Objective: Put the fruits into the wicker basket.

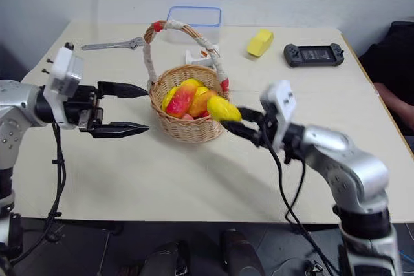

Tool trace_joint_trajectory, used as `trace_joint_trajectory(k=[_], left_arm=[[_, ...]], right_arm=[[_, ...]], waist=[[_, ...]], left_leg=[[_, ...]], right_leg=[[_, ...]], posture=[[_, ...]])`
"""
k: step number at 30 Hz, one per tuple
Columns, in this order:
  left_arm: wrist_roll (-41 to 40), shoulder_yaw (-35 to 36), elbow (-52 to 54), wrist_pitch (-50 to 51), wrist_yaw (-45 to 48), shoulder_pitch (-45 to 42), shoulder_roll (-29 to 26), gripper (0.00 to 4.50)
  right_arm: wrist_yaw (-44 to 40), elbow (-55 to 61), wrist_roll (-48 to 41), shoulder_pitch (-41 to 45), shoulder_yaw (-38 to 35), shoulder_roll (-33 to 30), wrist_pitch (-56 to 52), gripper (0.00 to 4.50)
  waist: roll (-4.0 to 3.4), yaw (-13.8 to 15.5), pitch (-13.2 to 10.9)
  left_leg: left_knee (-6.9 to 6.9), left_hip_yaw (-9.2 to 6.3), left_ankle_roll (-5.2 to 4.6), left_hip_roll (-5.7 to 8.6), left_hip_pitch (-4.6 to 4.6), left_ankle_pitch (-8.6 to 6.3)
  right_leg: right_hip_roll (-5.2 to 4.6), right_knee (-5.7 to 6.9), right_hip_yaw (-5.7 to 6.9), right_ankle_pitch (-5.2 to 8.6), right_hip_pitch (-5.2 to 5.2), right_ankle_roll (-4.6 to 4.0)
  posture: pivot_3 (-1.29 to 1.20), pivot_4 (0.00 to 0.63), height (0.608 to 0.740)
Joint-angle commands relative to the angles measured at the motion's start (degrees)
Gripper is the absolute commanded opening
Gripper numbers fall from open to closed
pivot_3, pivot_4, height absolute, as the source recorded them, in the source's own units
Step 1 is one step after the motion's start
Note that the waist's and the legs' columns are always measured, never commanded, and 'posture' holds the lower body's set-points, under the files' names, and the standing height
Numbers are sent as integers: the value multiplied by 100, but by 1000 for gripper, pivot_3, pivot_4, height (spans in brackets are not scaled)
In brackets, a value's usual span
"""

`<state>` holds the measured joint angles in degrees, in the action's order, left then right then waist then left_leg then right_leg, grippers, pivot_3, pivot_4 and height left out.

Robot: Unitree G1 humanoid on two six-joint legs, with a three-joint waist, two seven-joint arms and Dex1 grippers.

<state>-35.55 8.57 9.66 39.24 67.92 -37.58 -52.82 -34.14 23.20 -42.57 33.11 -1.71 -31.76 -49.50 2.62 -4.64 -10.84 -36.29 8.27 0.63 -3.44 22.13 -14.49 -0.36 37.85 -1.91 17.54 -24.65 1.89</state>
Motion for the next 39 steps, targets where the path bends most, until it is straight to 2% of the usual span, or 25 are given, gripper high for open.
trace_joint_trajectory(k=[1,5,9,12,16,21,25,32,35,39], left_arm=[[-101,146,294,14,-151,-65,-71,4500],[43,86,454,-109,-288,109,-78,4500],[-83,154,611,-15,-420,209,-69,4500],[-162,190,649,33,-481,230,-69,4500],[-212,209,572,66,-549,156,-24,4500],[-208,155,482,39,-725,-3,148,4500],[-203,90,453,36,-791,-139,274,4500],[-34,-132,341,-138,-893,-182,556,4500],[-78,-132,420,-110,-944,-205,618,4500],[-117,-87,427,-93,-989,-230,638,4500]], right_arm=[[63,-703,448,744,584,369,33,1669],[153,-1578,1136,1348,1173,890,325,1669],[356,-1864,1553,1525,1170,1156,552,2999],[297,-1258,1284,1348,872,1093,275,3949],[9,-84,443,889,297,687,-349,3949],[449,605,23,328,-629,237,-805,3949],[910,189,440,396,-532,469,-486,3949],[1188,-1499,1460,1058,89,1470,838,3949],[1224,-1913,1767,1146,194,1696,1278,3343],[1200,-1945,1897,1096,203,1814,1521,1922]], waist=[[0,6,0],[0,-1,0],[0,8,0],[-2,10,-1],[-2,27,-1],[-1,39,0],[0,-28,0],[-3,-32,-1],[-4,-15,-1],[-4,-8,-2]], left_leg=[[-2,2,0,1,4,0],[-5,14,-4,5,16,-5],[-8,19,-2,5,58,-4],[-47,14,1,-6,112,-3],[-62,14,-4,-8,116,-10],[-76,12,-8,-7,108,-12],[-74,15,-10,-8,103,-5],[-71,18,2,-18,95,0],[-72,18,2,-17,102,-1],[-76,20,-3,-15,110,-4]], right_leg=[[-2,-1,-1,0,-3,0],[-9,-5,-7,0,-15,0],[-9,1,-11,0,-63,0],[-4,14,-4,0,-103,0],[-4,13,-4,0,-98,0],[-5,17,-2,-6,-86,6],[-2,17,-4,-20,-85,-2],[14,35,-9,-22,-92,-7],[13,27,-9,-21,-93,-8],[6,16,-8,-21,-92,-7]], posture=[[0,150,740],[0,150,740],[0,150,740],[0,150,740],[0,150,740],[0,150,740],[0,150,740],[0,150,740],[0,150,740],[0,150,740]])
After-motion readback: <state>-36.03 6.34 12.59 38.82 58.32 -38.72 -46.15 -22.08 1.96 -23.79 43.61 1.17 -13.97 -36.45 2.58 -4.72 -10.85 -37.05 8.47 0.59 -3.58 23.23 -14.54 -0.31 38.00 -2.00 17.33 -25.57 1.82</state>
